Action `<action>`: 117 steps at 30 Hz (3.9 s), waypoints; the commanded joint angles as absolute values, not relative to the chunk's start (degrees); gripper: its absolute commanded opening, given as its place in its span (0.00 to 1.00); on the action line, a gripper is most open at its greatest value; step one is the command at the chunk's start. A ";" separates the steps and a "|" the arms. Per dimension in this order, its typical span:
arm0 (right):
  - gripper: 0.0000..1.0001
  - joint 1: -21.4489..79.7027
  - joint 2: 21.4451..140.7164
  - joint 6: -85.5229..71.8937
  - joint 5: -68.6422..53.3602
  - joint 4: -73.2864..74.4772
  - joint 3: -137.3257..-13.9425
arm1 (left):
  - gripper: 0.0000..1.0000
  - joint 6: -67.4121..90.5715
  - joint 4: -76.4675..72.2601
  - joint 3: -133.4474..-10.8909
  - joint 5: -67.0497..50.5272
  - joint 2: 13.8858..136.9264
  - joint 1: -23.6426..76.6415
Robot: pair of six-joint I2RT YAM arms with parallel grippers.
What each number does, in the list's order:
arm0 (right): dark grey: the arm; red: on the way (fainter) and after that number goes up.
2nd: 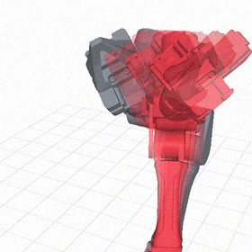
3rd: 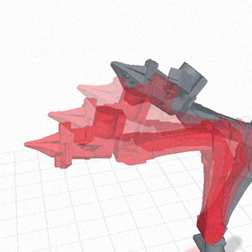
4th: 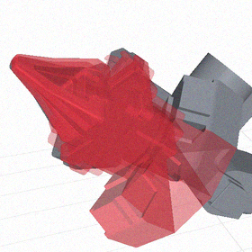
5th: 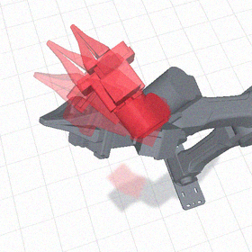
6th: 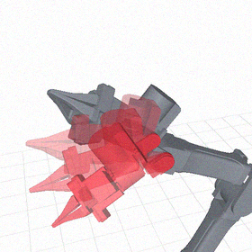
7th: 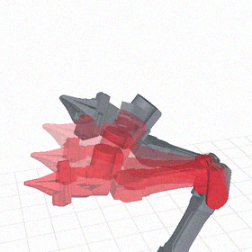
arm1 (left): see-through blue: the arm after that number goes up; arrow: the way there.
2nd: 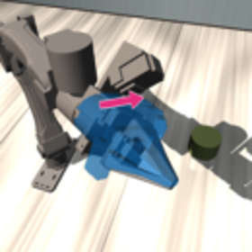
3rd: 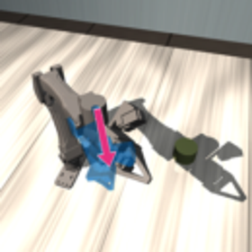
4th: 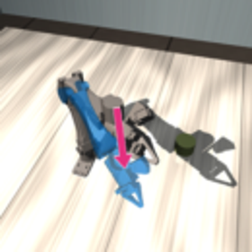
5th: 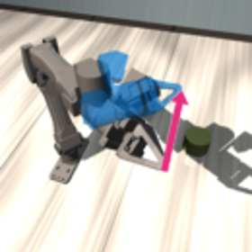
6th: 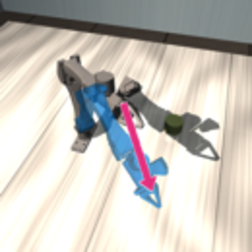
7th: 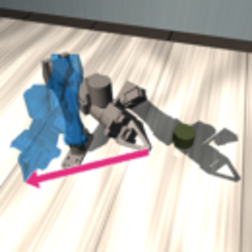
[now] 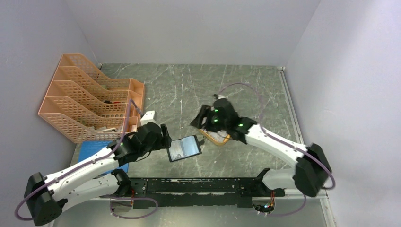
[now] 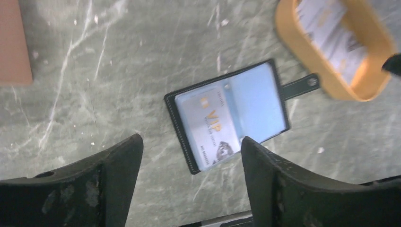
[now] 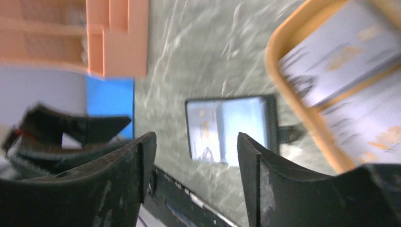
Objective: Put the credit cards into the card holder
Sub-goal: Pick up the credit card from the storage box.
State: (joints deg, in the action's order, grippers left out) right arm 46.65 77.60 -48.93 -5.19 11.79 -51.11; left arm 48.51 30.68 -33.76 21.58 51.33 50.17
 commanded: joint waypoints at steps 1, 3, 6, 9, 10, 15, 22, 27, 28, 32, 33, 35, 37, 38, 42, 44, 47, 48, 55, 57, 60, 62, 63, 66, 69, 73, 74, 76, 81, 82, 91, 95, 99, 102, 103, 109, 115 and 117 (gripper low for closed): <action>0.70 35.52 68.92 -51.89 0.08 10.75 -41.85 | 0.85 43.71 32.35 -35.73 24.49 45.98 49.91; 0.70 30.94 67.57 -54.95 -2.28 8.85 -38.50 | 0.87 43.15 31.53 -35.16 24.40 44.58 49.92; 0.69 29.59 66.60 -58.93 -0.14 5.52 -35.25 | 0.87 43.92 30.74 -33.98 23.88 43.59 49.87; 0.68 29.69 66.88 -62.20 2.58 2.26 -33.84 | 0.86 45.31 30.39 -32.79 22.88 43.73 49.92; 0.68 29.70 67.59 -63.37 3.38 2.25 -33.98 | 0.86 45.81 30.61 -32.64 22.73 43.92 49.92; 0.68 30.24 72.62 -66.05 5.60 2.02 -35.33 | 0.84 47.12 30.70 -31.69 21.95 45.15 49.92; 0.59 31.75 78.88 -68.29 5.60 0.89 -37.12 | 0.81 47.94 28.85 -30.38 20.49 46.14 49.92; 0.58 32.16 81.29 -68.25 5.99 0.26 -37.92 | 0.79 48.17 27.06 -29.93 19.44 47.68 49.91; 0.58 32.21 82.01 -68.02 5.83 0.25 -38.34 | 0.79 48.23 26.88 -29.97 19.35 47.97 49.92; 0.58 32.27 84.93 -67.31 5.86 0.29 -40.12 | 0.79 48.22 26.77 -29.97 19.07 48.51 49.92; 0.58 32.29 85.64 -67.10 5.99 0.66 -40.58 | 0.79 48.24 26.95 -29.89 19.15 48.37 49.88; 0.57 32.33 86.91 -66.66 6.06 0.94 -41.29 | 0.79 48.25 27.21 -29.76 19.35 47.99 49.84; 0.57 32.32 87.85 -66.41 6.21 1.29 -41.88 | 0.78 48.43 27.52 -29.56 19.63 47.46 49.87; 0.56 32.34 88.15 -66.32 6.30 1.30 -41.99 | 0.78 48.41 27.59 -29.47 19.70 47.20 49.90; 0.54 32.31 89.52 -65.61 6.49 1.70 -42.66 | 0.78 48.59 27.86 -29.27 20.02 46.80 49.91; 0.53 32.30 90.32 -65.42 6.50 1.84 -42.88 | 0.78 48.74 27.93 -29.27 20.03 46.97 49.92; 0.52 32.39 91.22 -65.01 6.50 1.93 -43.00 | 0.78 48.95 28.08 -29.19 19.96 47.19 49.89; 0.51 32.43 91.49 -64.89 6.50 1.98 -43.12 | 0.78 49.00 28.00 -29.14 19.95 47.13 49.91; 0.46 32.43 92.88 -63.96 6.15 2.19 -43.42 | 0.78 49.23 27.94 -29.00 19.99 47.07 49.92; 0.44 32.43 92.90 -63.77 6.08 2.28 -43.21 | 0.77 49.22 28.05 -29.00 20.04 47.02 49.91; 0.41 32.43 92.56 -63.72 5.69 2.04 -42.32 | 0.77 49.22 28.04 -28.92 20.02 47.00 49.90; 0.39 32.40 92.15 -63.57 5.51 1.81 -41.75 | 0.77 49.27 28.04 -28.92 19.96 47.06 49.90; 0.38 32.43 91.95 -63.48 5.52 1.76 -41.48 | 0.77 49.25 28.04 -28.92 20.03 47.10 49.91; 0.36 32.28 91.19 -63.12 5.50 1.74 -40.72 | 0.77 49.22 28.05 -28.92 19.99 47.19 49.92; 0.34 32.18 90.29 -62.94 5.62 1.76 -39.77 | 0.77 49.35 28.16 -28.92 19.94 47.28 49.91; 0.31 31.92 88.55 -62.80 5.62 1.59 -38.50 | 0.77 49.33 28.05 -28.92 19.99 47.22 49.91; 0.30 31.83 88.24 -62.76 5.62 1.58 -38.27 | 0.77 49.33 28.04 -28.92 19.99 47.25 49.92; 0.29 31.74 87.77 -62.67 5.45 1.50 -37.81 | 0.76 49.31 27.95 -29.00 19.91 47.27 49.89; 0.23 31.60 87.02 -62.58 5.01 1.21 -37.41 | 0.76 49.31 28.18 -29.18 19.98 47.42 49.88; 0.22 31.57 86.75 -62.58 4.90 1.15 -37.43 | 0.76 49.43 28.18 -29.18 19.99 47.36 49.92; 0.12 31.61 83.71 -62.78 4.66 2.60 -38.34 | 0.76 49.25 28.37 -29.27 20.04 47.07 49.92; 0.07 31.59 82.92 -62.91 4.27 3.22 -38.68 | 0.75 49.13 28.30 -29.36 19.97 47.14 49.92; 0.04 31.64 82.07 -63.25 3.67 3.66 -39.06 | 0.75 48.98 28.30 -29.53 20.04 47.26 49.92; 0.00 31.58 81.01 -64.23 2.70 4.57 -39.78 | 0.75 48.96 28.48 -29.70 20.17 47.11 49.92; 0.00 31.53 80.65 -64.65 2.48 4.98 -40.02 | 0.75 48.96 28.55 -29.71 20.15 47.09 49.92; 0.00 31.55 78.35 -66.27 2.75 7.61 -41.69 | 0.75 48.87 28.64 -29.95 20.48 46.90 49.91; 0.00 31.38 75.76 -66.90 2.69 10.09 -43.77 | 0.75 48.83 28.61 -30.06 20.74 46.82 49.91; 0.00 31.11 75.36 -67.03 2.70 11.27 -44.47 | 0.75 48.87 28.65 -30.14 20.88 46.78 49.92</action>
State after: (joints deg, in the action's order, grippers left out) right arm 31.53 76.95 -65.98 2.52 8.19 -41.80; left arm 48.88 28.69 -29.28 20.12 47.44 50.17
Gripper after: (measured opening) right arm 0.010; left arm 0.754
